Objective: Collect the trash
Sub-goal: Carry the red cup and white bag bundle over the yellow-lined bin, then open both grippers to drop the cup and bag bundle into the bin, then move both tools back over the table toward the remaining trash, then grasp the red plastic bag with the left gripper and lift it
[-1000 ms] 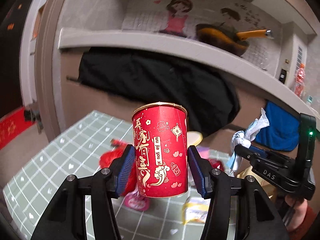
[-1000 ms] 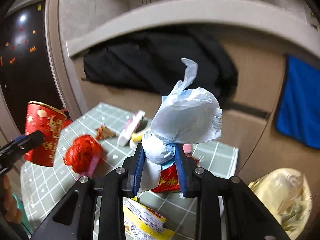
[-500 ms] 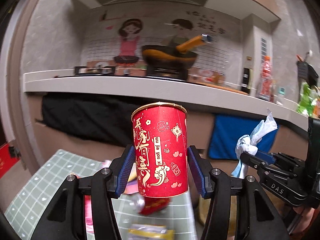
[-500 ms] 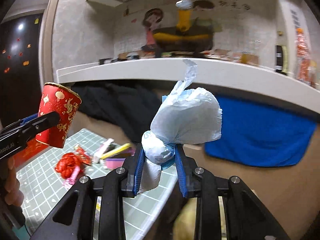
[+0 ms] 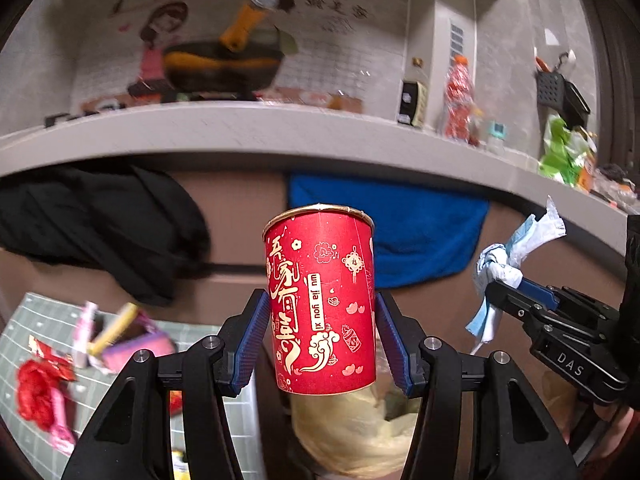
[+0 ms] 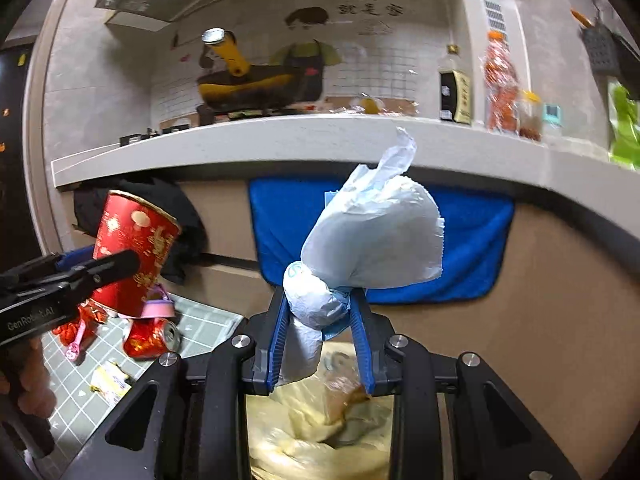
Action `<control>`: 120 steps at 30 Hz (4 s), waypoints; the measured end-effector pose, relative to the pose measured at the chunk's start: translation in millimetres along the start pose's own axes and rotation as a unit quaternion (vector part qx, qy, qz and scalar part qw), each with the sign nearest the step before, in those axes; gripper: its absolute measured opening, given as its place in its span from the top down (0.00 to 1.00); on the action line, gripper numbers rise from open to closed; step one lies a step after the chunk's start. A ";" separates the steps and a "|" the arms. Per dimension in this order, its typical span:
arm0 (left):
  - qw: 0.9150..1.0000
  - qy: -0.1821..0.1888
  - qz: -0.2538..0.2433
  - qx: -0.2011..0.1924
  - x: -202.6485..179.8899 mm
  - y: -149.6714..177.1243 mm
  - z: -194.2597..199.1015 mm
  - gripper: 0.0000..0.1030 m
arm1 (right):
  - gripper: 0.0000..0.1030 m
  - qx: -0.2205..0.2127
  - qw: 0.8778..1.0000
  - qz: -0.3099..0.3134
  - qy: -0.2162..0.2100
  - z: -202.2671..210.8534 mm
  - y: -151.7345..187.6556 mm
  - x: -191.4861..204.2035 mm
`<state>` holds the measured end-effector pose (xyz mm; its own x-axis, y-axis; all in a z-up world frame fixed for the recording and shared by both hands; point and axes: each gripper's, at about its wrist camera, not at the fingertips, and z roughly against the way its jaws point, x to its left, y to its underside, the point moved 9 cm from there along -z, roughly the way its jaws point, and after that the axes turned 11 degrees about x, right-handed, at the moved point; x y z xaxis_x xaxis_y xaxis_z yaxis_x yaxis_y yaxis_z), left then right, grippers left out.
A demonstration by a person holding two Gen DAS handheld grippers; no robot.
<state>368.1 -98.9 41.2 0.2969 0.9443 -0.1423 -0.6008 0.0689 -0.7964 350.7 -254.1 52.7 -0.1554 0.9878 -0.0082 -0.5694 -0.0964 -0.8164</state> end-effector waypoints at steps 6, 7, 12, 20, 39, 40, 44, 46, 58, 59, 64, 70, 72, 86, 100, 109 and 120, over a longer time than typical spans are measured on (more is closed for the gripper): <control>0.999 0.013 -0.004 0.041 -15.6 24.8 -37.9 0.47 | 0.73 0.027 0.999 -0.018 -0.005 -22.0 23.2 -19.1; 0.999 0.013 -0.003 0.047 -16.7 29.6 -43.3 0.47 | 0.73 0.030 0.999 -0.021 -0.007 -24.9 26.3 -21.0; 0.997 0.017 -0.003 0.072 -21.5 45.2 -68.1 0.46 | 0.73 0.044 0.998 -0.034 -0.024 -40.6 37.5 -28.1; 0.992 0.057 0.006 0.113 -27.2 61.8 -104.4 0.43 | 0.70 0.067 0.996 -0.048 -0.034 -71.4 52.6 -37.3; 0.994 0.018 0.031 0.108 22.7 53.7 -92.6 0.38 | 0.60 0.073 0.992 -0.085 -0.052 -84.6 62.2 -42.0; 0.995 0.006 0.032 0.097 30.2 51.9 -83.5 0.39 | 0.60 0.070 0.993 -0.081 -0.052 -81.3 60.3 -38.8; 0.996 -0.034 0.035 0.068 60.3 51.5 -46.1 0.39 | 0.60 0.061 0.993 -0.076 -0.066 -72.2 53.1 -20.1; 0.996 -0.054 0.038 0.058 77.0 54.6 -26.8 0.39 | 0.60 0.057 0.993 -0.069 -0.075 -68.2 49.7 -5.0; 0.988 -0.117 0.091 0.030 178.7 82.9 55.6 0.39 | 0.60 0.043 0.990 0.029 -0.129 -53.8 34.3 131.9; 0.988 -0.119 0.099 0.031 187.4 86.6 59.1 0.39 | 0.60 0.044 0.989 0.039 -0.133 -53.3 34.3 144.2; 0.982 -0.126 0.133 0.041 237.7 107.7 74.7 0.40 | 0.60 0.059 0.984 0.072 -0.154 -54.7 37.9 191.4; 0.967 -0.140 0.211 0.040 325.0 137.4 95.5 0.40 | 0.60 0.070 0.978 0.102 -0.168 -59.7 45.2 230.4; 0.960 -0.121 0.247 0.042 355.2 146.1 97.7 0.40 | 0.60 0.077 0.976 0.106 -0.172 -63.5 48.7 238.6; 0.928 -0.077 0.342 0.129 433.7 179.5 18.0 0.40 | 0.60 0.116 0.966 0.107 -0.206 -91.7 66.4 272.4; 0.935 -0.070 0.336 0.092 404.2 175.8 53.7 0.52 | 0.60 0.156 0.952 0.126 -0.229 -106.6 83.3 310.2; 0.942 -0.161 0.292 0.040 400.5 181.1 142.4 0.52 | 0.60 0.209 0.917 0.187 -0.285 -116.6 114.2 413.5; 0.940 -0.188 0.284 0.025 411.6 208.7 175.8 0.52 | 0.60 0.260 0.925 0.117 -0.249 -174.4 141.7 463.5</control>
<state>234.5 360.8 -80.3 -0.3607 0.8793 -0.3110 -0.6196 -0.4751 -0.6247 338.8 211.5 -167.4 -0.6023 0.7662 0.2240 -0.7650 -0.4740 -0.4360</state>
